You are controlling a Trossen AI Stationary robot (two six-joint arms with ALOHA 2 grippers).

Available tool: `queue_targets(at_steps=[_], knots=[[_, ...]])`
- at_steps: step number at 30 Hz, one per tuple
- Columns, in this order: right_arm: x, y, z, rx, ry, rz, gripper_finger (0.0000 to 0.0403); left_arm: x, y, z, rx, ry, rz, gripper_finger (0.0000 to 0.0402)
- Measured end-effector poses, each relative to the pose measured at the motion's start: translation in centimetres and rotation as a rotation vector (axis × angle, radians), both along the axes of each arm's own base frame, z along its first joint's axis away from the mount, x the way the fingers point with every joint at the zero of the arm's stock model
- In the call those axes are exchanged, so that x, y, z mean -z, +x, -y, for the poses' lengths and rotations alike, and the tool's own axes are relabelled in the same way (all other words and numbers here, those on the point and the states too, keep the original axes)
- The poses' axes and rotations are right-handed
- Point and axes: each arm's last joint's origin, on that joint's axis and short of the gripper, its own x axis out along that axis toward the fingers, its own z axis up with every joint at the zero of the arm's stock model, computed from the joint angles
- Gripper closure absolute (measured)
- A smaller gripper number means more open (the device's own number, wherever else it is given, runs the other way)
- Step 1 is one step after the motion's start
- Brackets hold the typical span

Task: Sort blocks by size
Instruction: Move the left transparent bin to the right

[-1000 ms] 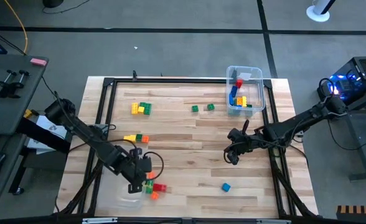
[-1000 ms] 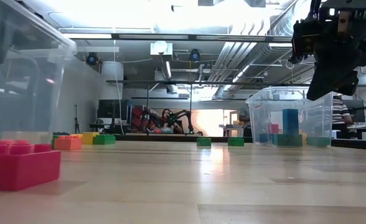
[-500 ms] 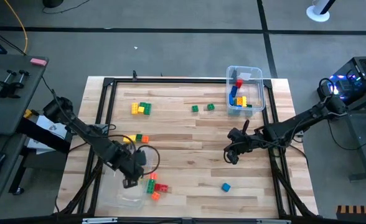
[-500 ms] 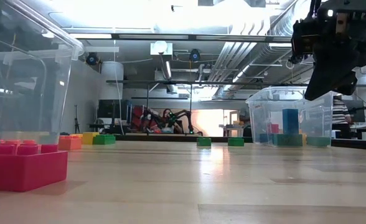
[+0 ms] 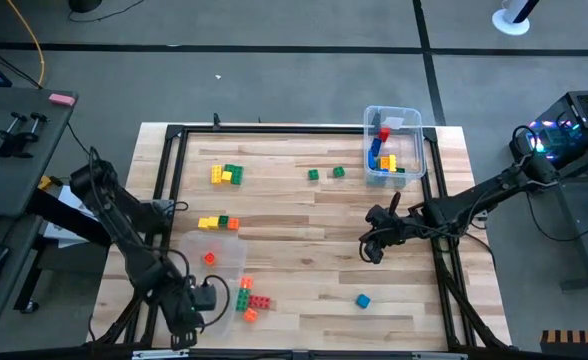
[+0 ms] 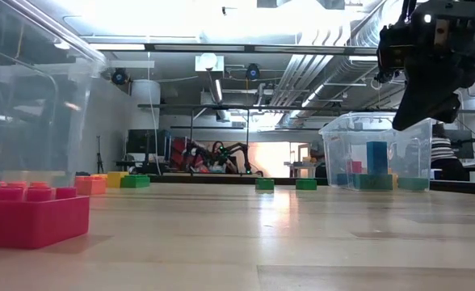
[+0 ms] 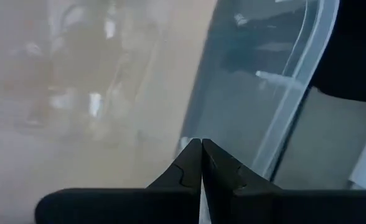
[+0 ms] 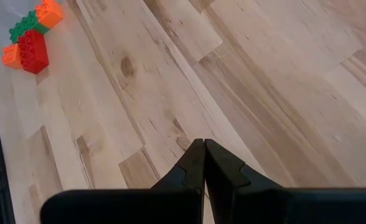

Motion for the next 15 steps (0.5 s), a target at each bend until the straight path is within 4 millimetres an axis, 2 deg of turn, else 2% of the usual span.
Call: queue_targets(at_steps=[8,12,15], knots=[[0.0,0.0,0.0,0.0,0.0,0.001,0.0401,0.6,1.0,0.6,-0.025,-0.036,0.021,0.0401],[-0.1,0.1,-0.1,-0.011,0.011,0.016,0.0401,0.1,1.0,-0.6,0.001,-0.028,-0.02,0.0401],[-0.7,0.5,-0.4,-0.092,0.048,0.042,0.0401,-1.5,0.6,-2.0,0.038,-0.008,-0.021,0.0401]])
